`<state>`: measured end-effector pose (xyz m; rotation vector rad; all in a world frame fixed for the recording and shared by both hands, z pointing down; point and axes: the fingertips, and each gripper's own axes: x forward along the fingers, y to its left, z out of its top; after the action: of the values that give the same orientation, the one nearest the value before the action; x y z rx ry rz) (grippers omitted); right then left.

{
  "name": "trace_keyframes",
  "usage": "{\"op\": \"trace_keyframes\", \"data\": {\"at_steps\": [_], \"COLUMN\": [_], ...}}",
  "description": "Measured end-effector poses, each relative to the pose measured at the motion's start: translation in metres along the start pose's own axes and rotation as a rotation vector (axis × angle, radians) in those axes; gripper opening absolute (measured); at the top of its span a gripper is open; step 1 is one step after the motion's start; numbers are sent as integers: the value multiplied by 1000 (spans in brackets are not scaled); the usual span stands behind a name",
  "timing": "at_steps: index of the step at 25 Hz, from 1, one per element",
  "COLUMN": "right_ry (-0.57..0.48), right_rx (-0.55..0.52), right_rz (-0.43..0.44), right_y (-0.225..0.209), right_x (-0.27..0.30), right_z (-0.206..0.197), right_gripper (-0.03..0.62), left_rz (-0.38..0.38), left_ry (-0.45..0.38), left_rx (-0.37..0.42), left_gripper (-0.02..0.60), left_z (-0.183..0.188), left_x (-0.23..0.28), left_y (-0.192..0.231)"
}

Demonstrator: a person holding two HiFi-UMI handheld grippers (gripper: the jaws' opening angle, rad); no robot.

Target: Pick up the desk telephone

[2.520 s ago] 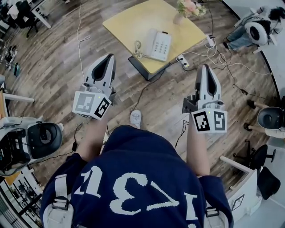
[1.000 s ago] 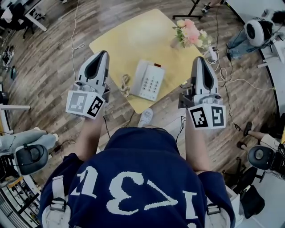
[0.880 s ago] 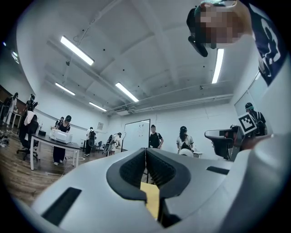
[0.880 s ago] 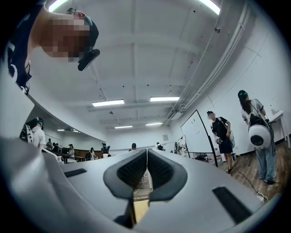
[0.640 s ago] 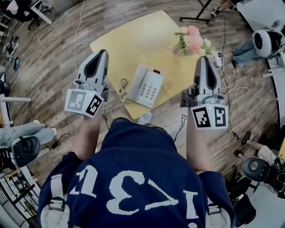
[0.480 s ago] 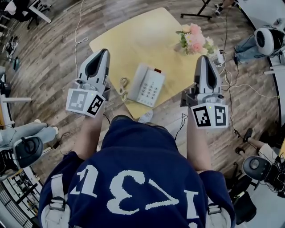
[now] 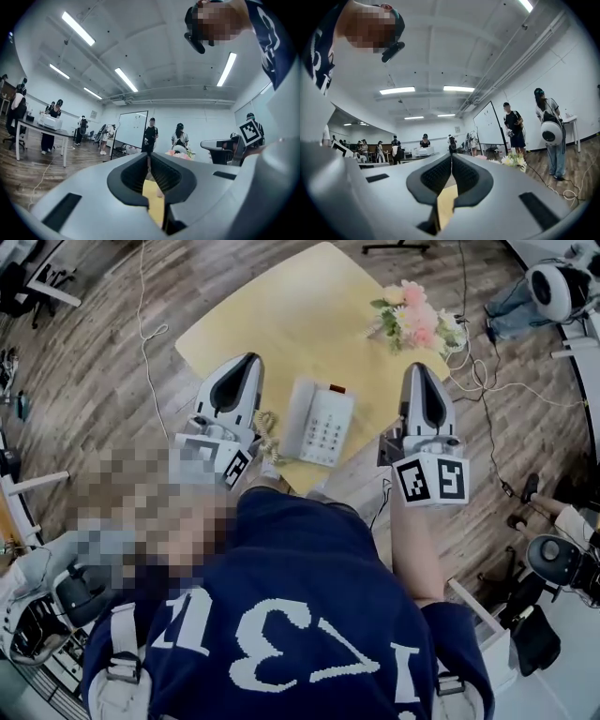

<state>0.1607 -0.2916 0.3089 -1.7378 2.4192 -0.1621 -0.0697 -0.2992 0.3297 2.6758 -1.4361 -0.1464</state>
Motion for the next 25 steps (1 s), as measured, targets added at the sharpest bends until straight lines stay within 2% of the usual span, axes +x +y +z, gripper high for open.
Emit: {"op": "trace_keyframes", "data": {"at_steps": [4,9,12,13,16,18,20,23,25], "right_ry": [73,139,238,266,337,396,455,571,647], "right_rx": [29,110,175,229,374,388,399,486,551], "right_rz": [-29,-67,-55,-38,3,3,0,33,66], "right_y": [0,-10,-8,-6,-1,-2,-6,0,8], "right_x": [-1,-8,-9,-8,-11,-18,-24,-35,-43], "right_z": [-33,-78,-118,-130,-163,-186,-211,-252,-276], "right_gripper": [29,29,31,33,116,148,169,226,248], "left_rz": [-75,-108,-146,-159,-187,-201,-215,-224,-241], "left_ry": [19,127,204,227,325,403,465,553,614], "left_rx": [-95,-136,-172,-183,-212,-253,-289,-327,-393], "left_gripper": [17,20,115,120,140,189,204,247,264], "left_z": [-25,-75,-110,-121,-161,-188,-211,-240,-258], "left_x": [8,18,20,21,19,16,15,10,4], "left_y": [3,3,-1,-3,-10,-15,-18,-18,-19]}}
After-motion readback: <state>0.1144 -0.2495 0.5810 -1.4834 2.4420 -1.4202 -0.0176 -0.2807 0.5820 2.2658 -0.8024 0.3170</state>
